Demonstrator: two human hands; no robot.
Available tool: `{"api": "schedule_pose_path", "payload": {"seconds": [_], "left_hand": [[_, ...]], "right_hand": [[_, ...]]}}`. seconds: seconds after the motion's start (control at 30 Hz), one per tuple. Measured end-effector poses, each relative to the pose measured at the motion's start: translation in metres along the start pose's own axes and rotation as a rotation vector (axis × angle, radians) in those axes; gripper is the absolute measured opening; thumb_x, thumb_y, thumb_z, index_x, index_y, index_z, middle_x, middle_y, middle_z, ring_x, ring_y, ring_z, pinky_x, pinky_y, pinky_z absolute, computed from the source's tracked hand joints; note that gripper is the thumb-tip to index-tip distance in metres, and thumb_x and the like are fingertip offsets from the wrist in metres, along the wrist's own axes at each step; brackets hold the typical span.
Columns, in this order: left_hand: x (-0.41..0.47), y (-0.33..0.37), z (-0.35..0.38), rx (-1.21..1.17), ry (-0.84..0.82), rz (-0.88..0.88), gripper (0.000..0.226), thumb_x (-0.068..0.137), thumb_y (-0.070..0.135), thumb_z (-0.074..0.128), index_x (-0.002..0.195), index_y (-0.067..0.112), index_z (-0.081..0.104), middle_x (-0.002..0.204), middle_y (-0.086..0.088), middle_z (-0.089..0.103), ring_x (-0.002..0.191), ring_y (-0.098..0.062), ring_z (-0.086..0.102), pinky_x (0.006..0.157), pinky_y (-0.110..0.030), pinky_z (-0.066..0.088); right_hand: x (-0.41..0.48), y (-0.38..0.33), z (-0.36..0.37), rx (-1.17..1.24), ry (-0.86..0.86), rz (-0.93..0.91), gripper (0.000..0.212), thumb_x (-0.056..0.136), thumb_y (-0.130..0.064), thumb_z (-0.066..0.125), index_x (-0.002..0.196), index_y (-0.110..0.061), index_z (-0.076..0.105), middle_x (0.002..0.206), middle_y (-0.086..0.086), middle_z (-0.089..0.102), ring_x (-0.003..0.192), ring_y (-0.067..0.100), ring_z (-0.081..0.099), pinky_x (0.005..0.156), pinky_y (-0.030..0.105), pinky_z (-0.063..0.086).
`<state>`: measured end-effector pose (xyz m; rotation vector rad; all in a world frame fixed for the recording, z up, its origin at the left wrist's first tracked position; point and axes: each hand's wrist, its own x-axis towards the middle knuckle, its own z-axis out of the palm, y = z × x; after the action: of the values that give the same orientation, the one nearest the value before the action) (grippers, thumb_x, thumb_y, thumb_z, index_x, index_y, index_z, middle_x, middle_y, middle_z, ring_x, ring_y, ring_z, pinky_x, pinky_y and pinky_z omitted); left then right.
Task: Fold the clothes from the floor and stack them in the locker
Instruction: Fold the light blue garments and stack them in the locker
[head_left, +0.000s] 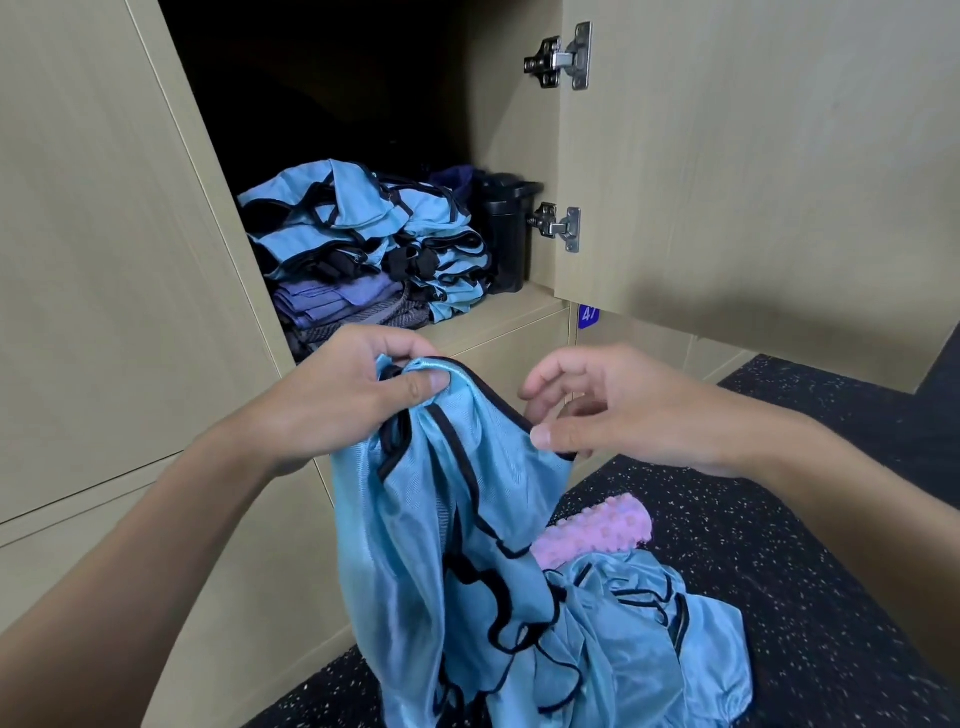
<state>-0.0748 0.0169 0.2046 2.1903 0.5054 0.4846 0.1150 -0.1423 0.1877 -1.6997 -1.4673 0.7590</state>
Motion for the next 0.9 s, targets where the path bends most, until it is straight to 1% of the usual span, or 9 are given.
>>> {"api": "schedule_pose_path", "payload": {"seconds": [0.1,0.23,0.37,0.47,0.57,0.67,0.73,0.8,0.9], "left_hand": [[-0.002,0.001,0.0,0.016,0.009,0.0,0.012,0.092,0.024,0.067,0.084,0.019,0.075,0.089,-0.013,0.072,0.073,-0.015,0.065,0.072,-0.026,0.051],[-0.002,-0.003,-0.004,0.08,0.017,-0.023,0.007,0.086,0.027,0.074,0.092,0.025,0.077,0.094,-0.001,0.074,0.089,-0.016,0.069,0.087,-0.029,0.053],[-0.004,0.002,0.003,0.071,-0.073,-0.012,0.049,0.07,0.037,0.08,0.117,0.028,0.069,0.11,0.023,0.072,0.111,0.012,0.059,0.085,-0.002,0.043],[-0.002,0.005,0.021,-0.023,-0.097,0.027,0.059,0.068,0.036,0.08,0.124,0.023,0.067,0.119,0.02,0.07,0.115,0.012,0.058,0.096,-0.006,0.045],[-0.002,0.011,0.039,-0.139,-0.121,0.072,0.035,0.081,0.02,0.076,0.116,0.018,0.071,0.108,0.02,0.074,0.107,0.009,0.064,0.087,-0.005,0.046],[-0.001,0.014,0.048,-0.207,-0.125,0.061,0.02,0.089,0.012,0.071,0.109,0.013,0.071,0.092,0.011,0.078,0.093,0.002,0.069,0.081,-0.009,0.05],[0.001,0.012,0.047,-0.254,-0.095,0.024,0.019,0.087,0.013,0.073,0.106,0.01,0.074,0.095,-0.005,0.078,0.091,-0.011,0.07,0.086,-0.019,0.055],[0.003,0.011,0.046,-0.284,-0.029,0.013,0.006,0.085,0.013,0.074,0.09,0.01,0.076,0.085,-0.007,0.077,0.078,-0.013,0.068,0.076,-0.019,0.056],[0.006,0.013,0.048,-0.362,0.126,-0.002,0.007,0.085,0.013,0.074,0.078,0.01,0.072,0.077,-0.009,0.074,0.067,-0.015,0.062,0.065,-0.023,0.051]], "right_hand": [[0.001,0.0,0.004,-0.084,-0.038,0.02,0.019,0.083,-0.012,0.078,0.096,-0.019,0.065,0.084,-0.001,0.071,0.075,0.006,0.062,0.081,0.026,0.052],[0.001,-0.002,0.002,-0.119,0.037,0.001,0.014,0.092,-0.012,0.067,0.083,-0.022,0.066,0.077,-0.008,0.067,0.07,0.002,0.057,0.073,0.014,0.046],[-0.003,-0.009,0.001,0.021,0.071,-0.073,0.019,0.099,-0.006,0.054,0.085,-0.017,0.063,0.076,-0.003,0.065,0.068,0.003,0.056,0.068,0.014,0.047],[-0.001,-0.013,0.004,-0.035,0.063,-0.136,0.024,0.1,-0.009,0.053,0.089,-0.023,0.069,0.086,0.007,0.068,0.077,0.005,0.057,0.077,0.02,0.046],[0.0,-0.019,0.008,-0.046,0.085,-0.192,0.026,0.099,-0.007,0.053,0.089,-0.025,0.069,0.082,-0.009,0.068,0.079,0.0,0.059,0.08,0.016,0.045],[0.001,-0.019,0.007,0.011,0.104,-0.241,0.022,0.098,-0.003,0.055,0.097,-0.024,0.063,0.092,0.008,0.069,0.087,0.013,0.062,0.082,0.022,0.047],[0.002,-0.017,0.006,0.048,0.119,-0.237,0.02,0.096,-0.003,0.058,0.102,-0.023,0.058,0.085,0.002,0.067,0.079,0.008,0.057,0.075,0.016,0.045],[0.005,-0.014,0.007,0.067,0.179,-0.23,0.021,0.093,-0.004,0.062,0.107,-0.019,0.055,0.082,-0.004,0.063,0.071,0.001,0.053,0.069,0.012,0.042],[0.006,-0.012,0.006,0.079,0.301,-0.175,0.029,0.088,-0.027,0.07,0.11,-0.015,0.054,0.084,-0.004,0.057,0.06,-0.006,0.046,0.062,0.011,0.039]]}}
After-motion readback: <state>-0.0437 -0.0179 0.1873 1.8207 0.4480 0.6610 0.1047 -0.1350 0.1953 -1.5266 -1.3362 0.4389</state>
